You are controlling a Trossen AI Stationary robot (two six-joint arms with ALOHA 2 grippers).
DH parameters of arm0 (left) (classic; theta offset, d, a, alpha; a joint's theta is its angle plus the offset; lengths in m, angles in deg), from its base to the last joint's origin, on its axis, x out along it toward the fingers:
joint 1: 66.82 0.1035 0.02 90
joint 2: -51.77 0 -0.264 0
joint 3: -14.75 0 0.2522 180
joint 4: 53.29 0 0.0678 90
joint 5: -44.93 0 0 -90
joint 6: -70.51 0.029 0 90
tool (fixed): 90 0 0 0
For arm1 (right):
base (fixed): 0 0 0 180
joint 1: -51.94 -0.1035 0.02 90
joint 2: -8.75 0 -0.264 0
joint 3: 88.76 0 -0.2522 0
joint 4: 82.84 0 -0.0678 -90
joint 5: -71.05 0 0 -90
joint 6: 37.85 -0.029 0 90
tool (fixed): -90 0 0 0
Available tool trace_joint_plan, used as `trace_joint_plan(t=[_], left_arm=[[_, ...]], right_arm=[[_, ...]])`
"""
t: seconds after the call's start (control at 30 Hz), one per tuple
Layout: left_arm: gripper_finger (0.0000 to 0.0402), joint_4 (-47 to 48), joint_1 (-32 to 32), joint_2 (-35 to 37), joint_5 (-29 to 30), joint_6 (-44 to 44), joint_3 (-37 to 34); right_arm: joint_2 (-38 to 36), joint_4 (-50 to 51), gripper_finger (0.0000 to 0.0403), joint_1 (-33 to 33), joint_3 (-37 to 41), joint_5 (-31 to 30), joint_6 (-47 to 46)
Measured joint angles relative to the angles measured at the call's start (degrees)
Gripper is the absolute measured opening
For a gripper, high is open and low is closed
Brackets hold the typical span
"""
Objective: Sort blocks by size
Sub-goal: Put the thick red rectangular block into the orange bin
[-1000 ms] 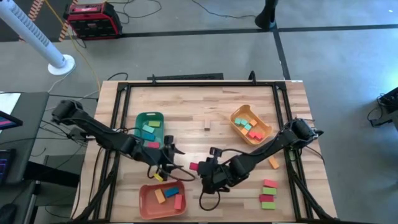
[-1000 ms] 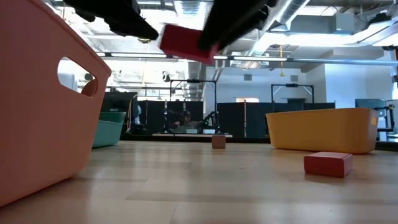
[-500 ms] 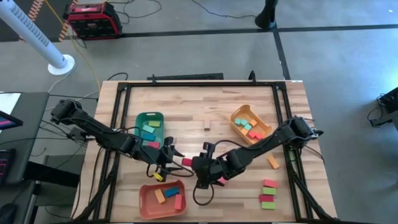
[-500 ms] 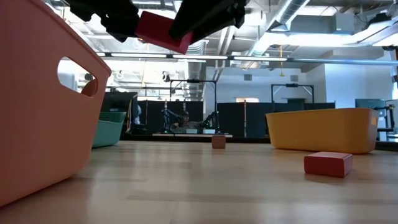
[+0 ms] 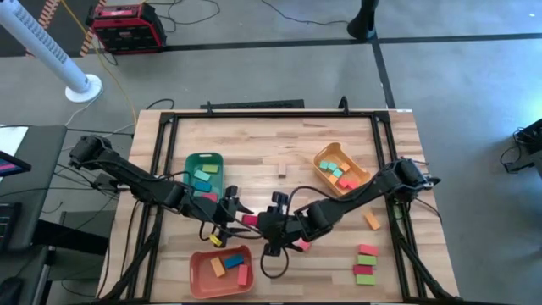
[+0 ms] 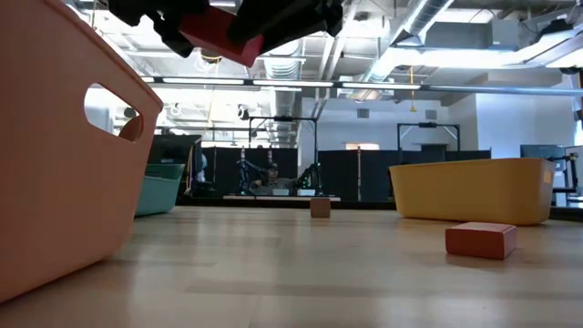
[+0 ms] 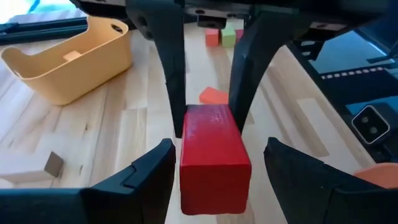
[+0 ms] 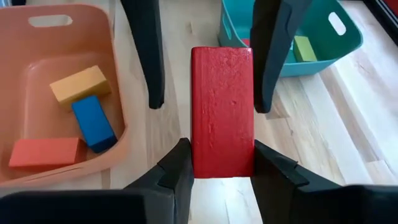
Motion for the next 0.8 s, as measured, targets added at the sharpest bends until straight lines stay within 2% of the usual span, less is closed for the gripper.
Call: trace_joint_plan(t=[0.13,0.23,0.53,0.8], left_arm=[[0.0235,0.48,0.0,0.0,0.33,-0.04,0.0],[0.0222,0.54,0.0,0.0,3.03,-0.04,0.0],[0.0124,0.72,-0.02,-0.02,4.21,0.42,0.0],[0.0124,1.11,-0.63,-0.02,4.62,0.36,0.02]], right_arm=[[0.0,-0.02,0.0155,0.0,0.0,-0.04,0.01],[0.0,-0.01,0.0155,-0.02,0.0,-0.04,0.0],[0.0,0.16,0.0155,0.0,0.0,-0.35,-0.31],[0.02,0.12,0.0169,0.0,0.0,-0.33,-0.28]])
